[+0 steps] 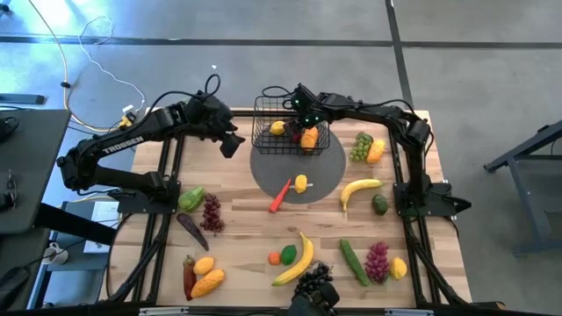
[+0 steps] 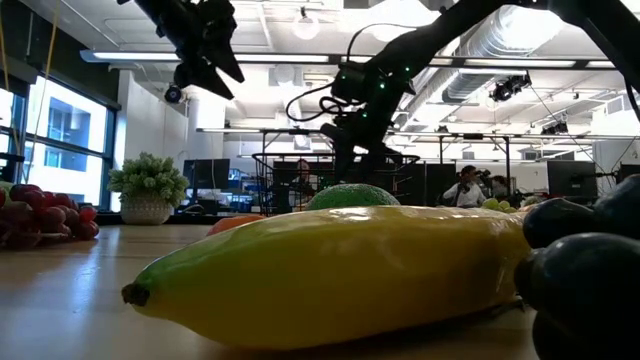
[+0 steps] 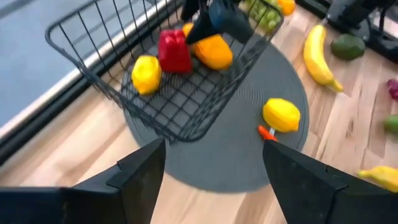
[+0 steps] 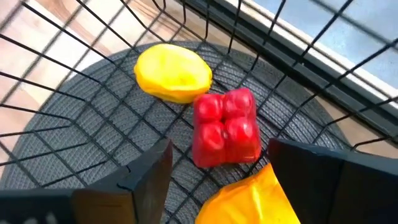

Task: Build produce basket
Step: Put the eggplant into the wire basket

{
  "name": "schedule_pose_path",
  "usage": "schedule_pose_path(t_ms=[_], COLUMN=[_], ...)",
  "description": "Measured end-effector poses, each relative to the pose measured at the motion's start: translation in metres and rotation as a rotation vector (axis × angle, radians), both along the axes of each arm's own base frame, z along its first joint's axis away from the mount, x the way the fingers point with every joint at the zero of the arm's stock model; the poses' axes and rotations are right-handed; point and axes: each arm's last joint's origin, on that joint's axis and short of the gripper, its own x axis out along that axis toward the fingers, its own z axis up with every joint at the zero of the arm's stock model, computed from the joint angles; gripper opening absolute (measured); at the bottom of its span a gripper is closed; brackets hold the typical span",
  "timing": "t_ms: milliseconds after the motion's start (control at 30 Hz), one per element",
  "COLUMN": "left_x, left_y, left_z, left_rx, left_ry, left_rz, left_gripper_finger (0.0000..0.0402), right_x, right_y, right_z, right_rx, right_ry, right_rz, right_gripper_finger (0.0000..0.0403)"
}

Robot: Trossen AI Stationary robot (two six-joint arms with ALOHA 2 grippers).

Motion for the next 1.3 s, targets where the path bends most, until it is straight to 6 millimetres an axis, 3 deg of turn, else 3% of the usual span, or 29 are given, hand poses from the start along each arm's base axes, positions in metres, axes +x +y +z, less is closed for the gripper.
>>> schedule_pose_path(t_ms=[333, 633, 967, 1300], left_x=[-0.01, -0.015, -0.014, -0.012], left_y=[-0.008, -0.016, -0.059, -0.108], left_z=[-0.011, -0.017, -0.025, -0.028], left_rx=[-0.105, -0.181, -0.251, -0.195], left_ry=[0.143, 0.229, 0.433, 0.597], left_rz=[0.0, 0.008, -0.268, -0.565], left_gripper_finger=[0.0309, 0.0314, 0.0314, 0.0314], right_x=[0.004, 0.001, 0.0, -0.003], right_y=[-0.004, -0.004, -0.001, 0.01], right_z=[0.028, 0.059, 0.085, 0.088], right_rx=[-0.023, -0.017, -0.007, 0.045], right_ry=[-0.008, 0.015, 0.006, 0.071], right_rz=[0.023, 0.031, 0.012, 0.009], right_gripper_finger=[0.0248, 0.0248, 0.0248, 0.0248])
